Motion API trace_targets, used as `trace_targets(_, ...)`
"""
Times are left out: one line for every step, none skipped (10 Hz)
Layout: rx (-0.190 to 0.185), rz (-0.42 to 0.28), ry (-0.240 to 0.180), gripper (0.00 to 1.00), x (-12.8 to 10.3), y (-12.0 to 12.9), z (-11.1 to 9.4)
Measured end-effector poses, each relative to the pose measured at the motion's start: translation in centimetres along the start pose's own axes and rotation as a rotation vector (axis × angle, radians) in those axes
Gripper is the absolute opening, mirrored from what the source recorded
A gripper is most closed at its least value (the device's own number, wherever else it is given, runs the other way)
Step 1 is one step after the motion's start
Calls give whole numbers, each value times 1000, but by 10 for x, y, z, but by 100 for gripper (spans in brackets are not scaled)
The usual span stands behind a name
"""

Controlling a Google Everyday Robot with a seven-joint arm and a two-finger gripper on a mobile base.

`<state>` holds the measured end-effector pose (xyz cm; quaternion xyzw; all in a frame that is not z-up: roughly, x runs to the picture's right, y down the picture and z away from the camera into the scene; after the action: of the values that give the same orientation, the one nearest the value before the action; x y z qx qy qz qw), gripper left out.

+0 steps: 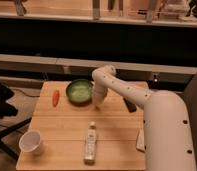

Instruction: Push the ceramic bowl across the table

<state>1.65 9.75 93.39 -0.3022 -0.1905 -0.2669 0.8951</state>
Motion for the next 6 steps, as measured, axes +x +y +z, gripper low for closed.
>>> trace_targets(-2,-4,-1,0,6,2,-2)
trace_targets(-4,-16,-2,0,3,0,-2)
trace_targets(-5,-28,-4,0,-3,-4,0)
trace_targets(-2,-32,-6,0,-8,-8,1)
trace_targets(0,-31,-9,0,-9,-9,1)
trace_targets(4,-39,-10,0,-6,-9,0)
